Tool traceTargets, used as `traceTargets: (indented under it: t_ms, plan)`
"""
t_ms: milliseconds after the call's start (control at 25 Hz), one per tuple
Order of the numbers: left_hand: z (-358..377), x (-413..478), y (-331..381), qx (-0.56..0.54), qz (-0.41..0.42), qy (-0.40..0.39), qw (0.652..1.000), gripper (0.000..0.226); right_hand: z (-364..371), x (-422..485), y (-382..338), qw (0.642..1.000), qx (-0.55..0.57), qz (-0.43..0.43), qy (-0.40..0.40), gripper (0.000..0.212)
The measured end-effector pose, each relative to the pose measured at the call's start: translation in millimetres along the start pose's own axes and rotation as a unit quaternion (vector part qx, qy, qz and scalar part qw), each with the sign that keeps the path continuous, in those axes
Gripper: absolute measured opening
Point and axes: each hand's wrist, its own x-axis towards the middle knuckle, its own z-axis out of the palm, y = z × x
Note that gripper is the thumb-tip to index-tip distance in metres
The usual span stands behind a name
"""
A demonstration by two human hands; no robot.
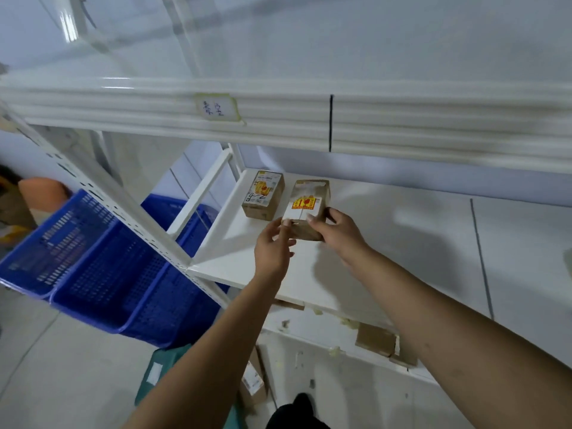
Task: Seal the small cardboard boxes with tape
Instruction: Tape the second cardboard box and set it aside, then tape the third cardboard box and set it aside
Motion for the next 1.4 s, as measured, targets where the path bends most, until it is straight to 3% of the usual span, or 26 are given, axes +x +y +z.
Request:
traceTargets:
  t_ms: [200, 320, 520, 760, 880, 1000, 1080, 1160, 1240, 1400]
  plan:
    - [-21, 63, -6, 0.173, 0.064, 0.012, 0.983, 0.043, 37, 50, 7, 0.997, 0.001, 0.06, 0.05, 0.043]
    - [-21, 90, -13, 0.178, 0.039, 0.005, 0.983, 0.032, 51, 72, 23, 0.988, 0.072, 0.12, 0.065, 0.033]
    - [-15, 114, -28, 0.032, -0.092, 0.037, 0.995, 0.024, 73, 92, 33, 0.982, 0.103, 0.132, 0.085, 0.033]
    - [-10, 125, -33, -0.196, -0.206, 0.033, 0.958, 0.006, 89, 109, 29, 0.984, 0.057, 0.121, 0.117, 0.029]
    - [-5, 123, -27, -0.244, -0.208, 0.036, 0.947, 0.019, 87, 110, 26, 0.987, 0.053, 0.115, 0.103, 0.031]
    - [5, 101, -14, -0.23, -0.238, 0.045, 0.942, 0.012, 74, 97, 24, 0.984, 0.08, 0.102, 0.126, 0.055]
    - [19, 76, -2, -0.165, -0.201, -0.003, 0.966, 0.007, 52, 76, 22, 0.977, 0.125, 0.09, 0.147, 0.055]
    - [47, 43, 8, -0.099, -0.092, -0.097, 0.986, 0.006, 18, 47, 21, 0.973, 0.165, 0.066, 0.15, 0.043]
    - [82, 8, 19, -0.06, -0.019, -0.168, 0.984, 0.009, -27, 12, 21, 0.964, 0.197, 0.049, 0.17, 0.033]
    - [157, -56, 32, -0.01, 0.023, -0.264, 0.964, 0.017, -122, -60, 27, 0.944, 0.244, 0.028, 0.222, 0.026]
